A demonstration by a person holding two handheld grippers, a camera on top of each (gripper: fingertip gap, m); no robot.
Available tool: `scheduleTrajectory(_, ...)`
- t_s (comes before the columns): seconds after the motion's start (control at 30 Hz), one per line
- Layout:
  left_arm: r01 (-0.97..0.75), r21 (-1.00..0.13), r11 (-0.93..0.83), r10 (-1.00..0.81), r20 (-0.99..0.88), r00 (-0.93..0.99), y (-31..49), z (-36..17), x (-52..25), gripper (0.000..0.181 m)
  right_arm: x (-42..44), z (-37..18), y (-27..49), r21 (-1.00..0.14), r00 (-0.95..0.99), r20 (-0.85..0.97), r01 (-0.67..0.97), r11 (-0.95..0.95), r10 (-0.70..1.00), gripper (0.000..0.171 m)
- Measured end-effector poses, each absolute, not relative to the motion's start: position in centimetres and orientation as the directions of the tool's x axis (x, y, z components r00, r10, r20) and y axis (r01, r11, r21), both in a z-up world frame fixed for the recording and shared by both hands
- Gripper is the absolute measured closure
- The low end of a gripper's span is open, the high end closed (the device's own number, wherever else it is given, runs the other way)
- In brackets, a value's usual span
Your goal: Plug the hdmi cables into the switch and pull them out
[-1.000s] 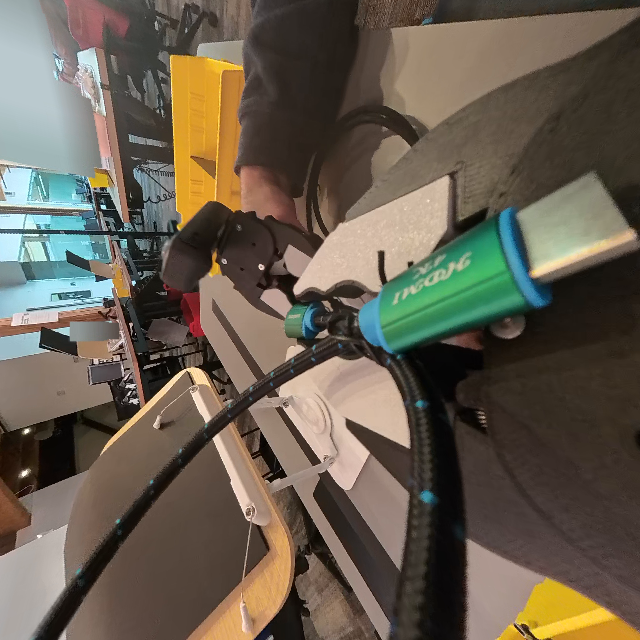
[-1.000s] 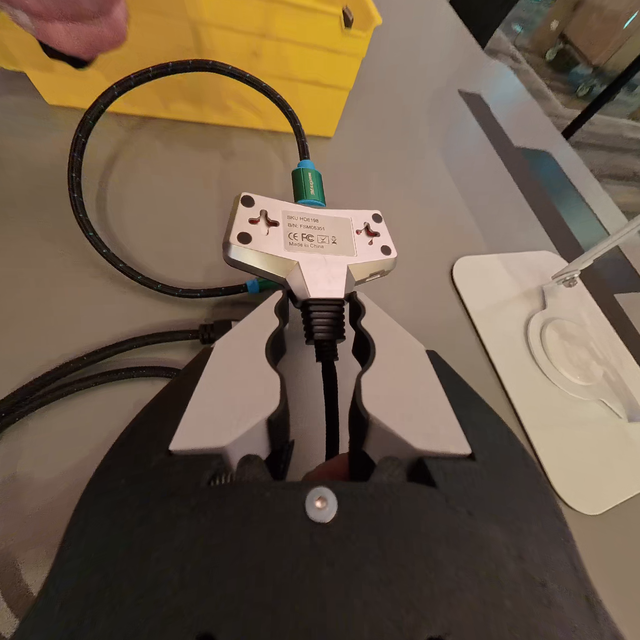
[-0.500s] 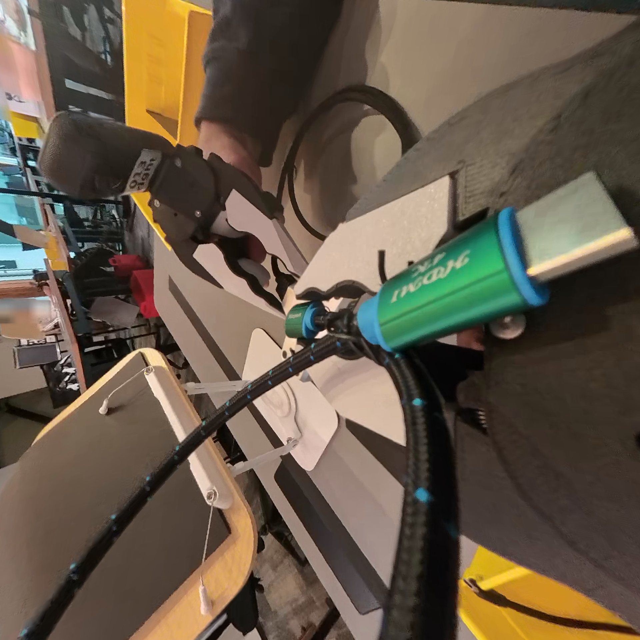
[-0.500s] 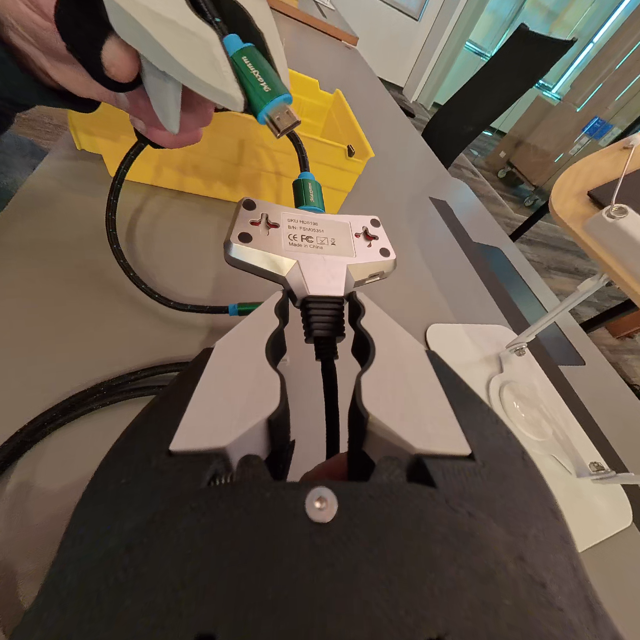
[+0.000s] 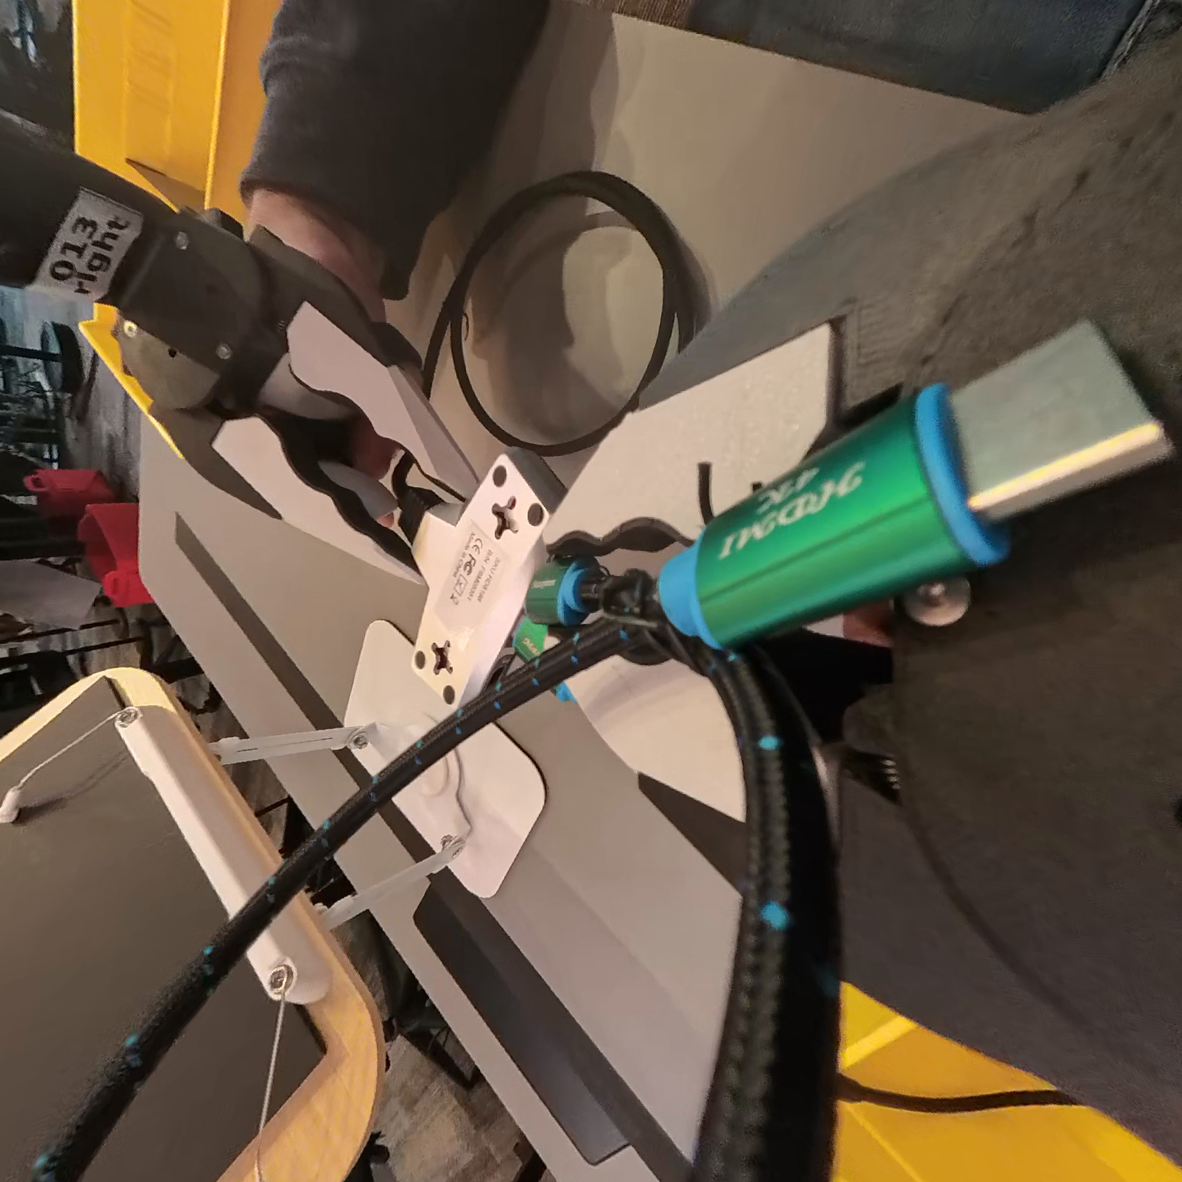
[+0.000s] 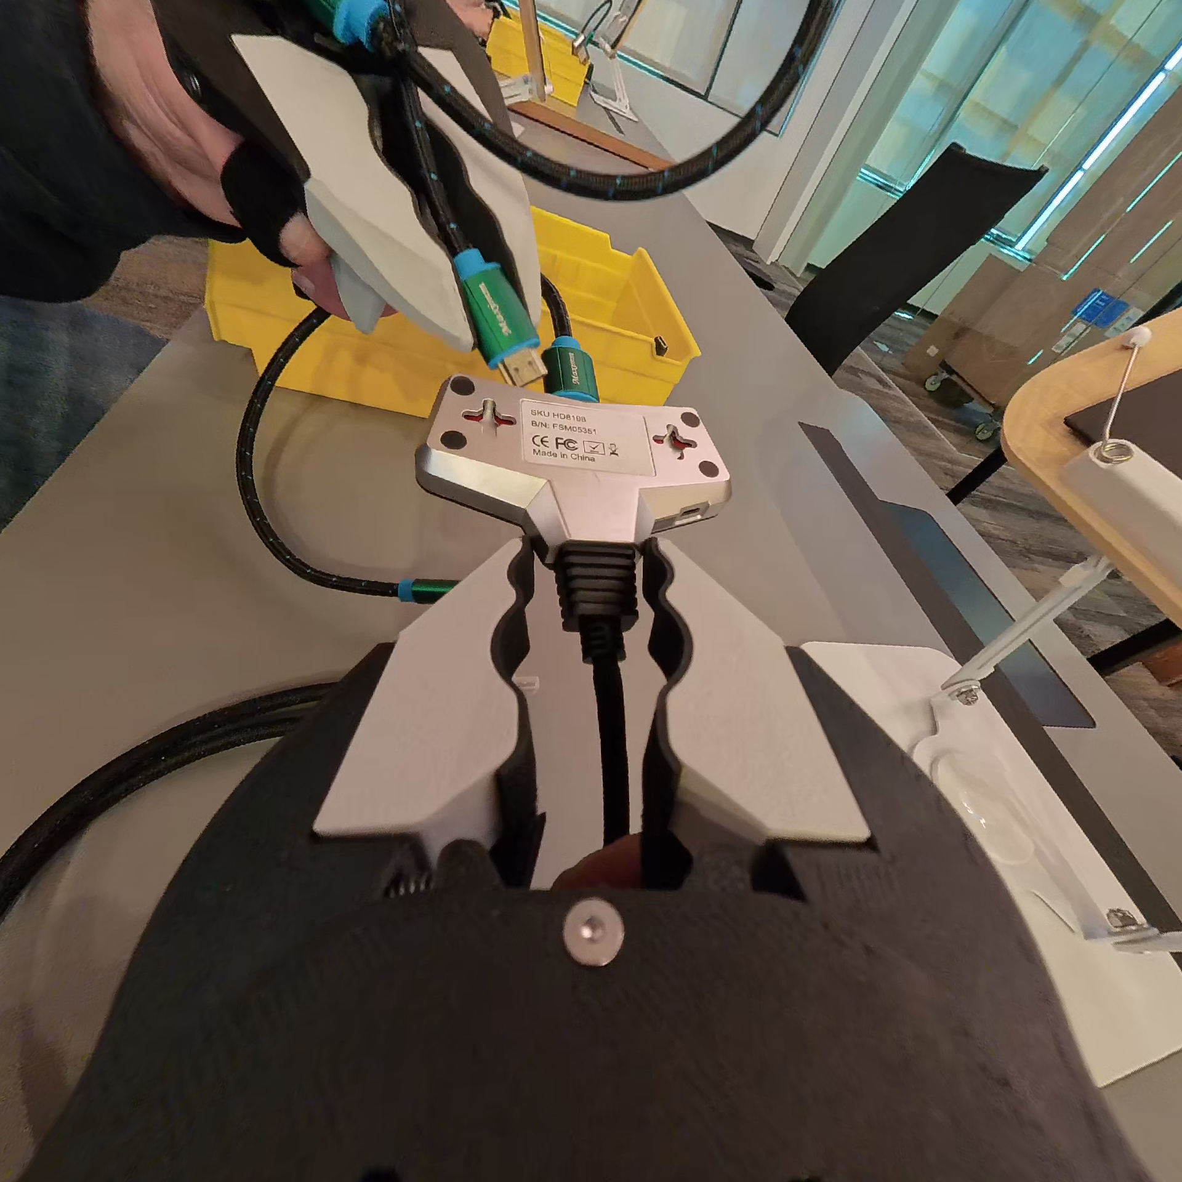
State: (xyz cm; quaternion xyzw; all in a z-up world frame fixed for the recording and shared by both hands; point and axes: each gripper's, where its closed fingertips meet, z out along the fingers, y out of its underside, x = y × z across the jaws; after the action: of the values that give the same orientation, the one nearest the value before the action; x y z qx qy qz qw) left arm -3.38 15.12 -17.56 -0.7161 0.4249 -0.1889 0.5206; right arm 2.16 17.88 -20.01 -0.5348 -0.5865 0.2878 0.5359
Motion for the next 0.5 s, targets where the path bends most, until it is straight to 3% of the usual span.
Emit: scheduleTrajectory(0.5,-0.340,-0.929,-0.146,-0.844,-0.062,0.533,14.69,-18.20,-3.00,0.163,2.36,-19.65,17.48,-0.913,0.130,0.327,0.299,0.277,0.936,0.139)
